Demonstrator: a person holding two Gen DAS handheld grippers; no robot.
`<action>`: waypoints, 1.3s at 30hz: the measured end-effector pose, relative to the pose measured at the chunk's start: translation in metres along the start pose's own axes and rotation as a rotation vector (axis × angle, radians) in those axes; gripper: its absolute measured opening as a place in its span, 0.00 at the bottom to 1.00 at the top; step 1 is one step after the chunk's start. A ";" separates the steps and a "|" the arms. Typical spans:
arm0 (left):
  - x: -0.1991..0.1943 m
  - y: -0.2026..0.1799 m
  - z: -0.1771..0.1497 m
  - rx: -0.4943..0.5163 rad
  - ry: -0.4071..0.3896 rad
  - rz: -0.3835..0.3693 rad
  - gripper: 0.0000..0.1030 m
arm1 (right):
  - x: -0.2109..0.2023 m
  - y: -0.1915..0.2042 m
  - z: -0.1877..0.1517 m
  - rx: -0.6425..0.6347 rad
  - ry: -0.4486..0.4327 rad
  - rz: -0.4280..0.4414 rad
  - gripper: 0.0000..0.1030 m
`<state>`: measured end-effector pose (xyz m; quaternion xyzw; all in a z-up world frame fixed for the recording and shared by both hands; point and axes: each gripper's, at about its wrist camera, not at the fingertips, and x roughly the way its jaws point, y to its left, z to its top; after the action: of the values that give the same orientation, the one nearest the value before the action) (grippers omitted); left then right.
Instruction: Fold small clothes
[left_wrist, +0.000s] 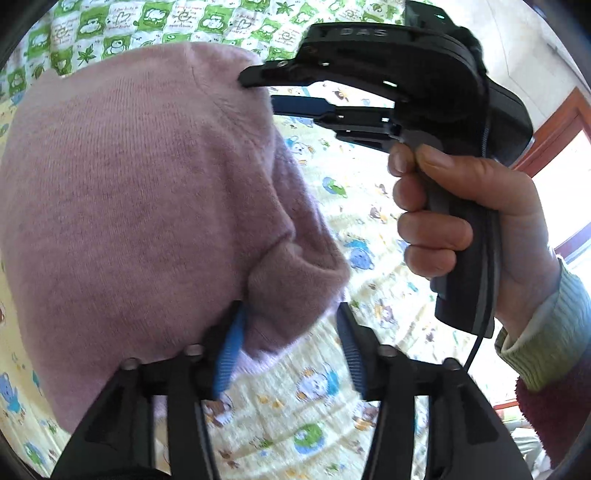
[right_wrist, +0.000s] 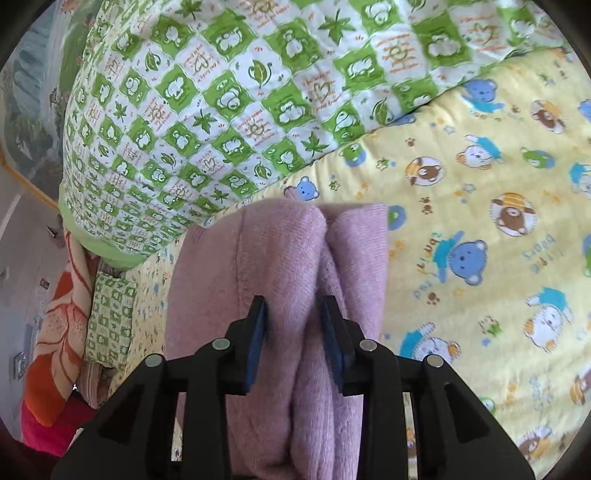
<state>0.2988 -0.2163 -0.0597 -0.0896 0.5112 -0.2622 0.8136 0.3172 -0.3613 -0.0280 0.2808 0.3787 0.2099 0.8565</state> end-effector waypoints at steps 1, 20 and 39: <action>-0.004 0.000 -0.001 0.003 -0.004 -0.001 0.58 | -0.007 0.002 -0.002 -0.002 -0.011 -0.011 0.35; -0.100 0.134 -0.022 -0.378 -0.127 0.100 0.75 | -0.025 0.027 -0.087 -0.016 0.061 -0.008 0.44; -0.054 0.143 0.004 -0.393 -0.056 0.096 0.76 | -0.051 0.029 -0.073 -0.054 -0.010 -0.046 0.11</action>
<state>0.3318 -0.0678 -0.0749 -0.2293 0.5332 -0.1159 0.8060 0.2251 -0.3449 -0.0233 0.2500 0.3749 0.1987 0.8703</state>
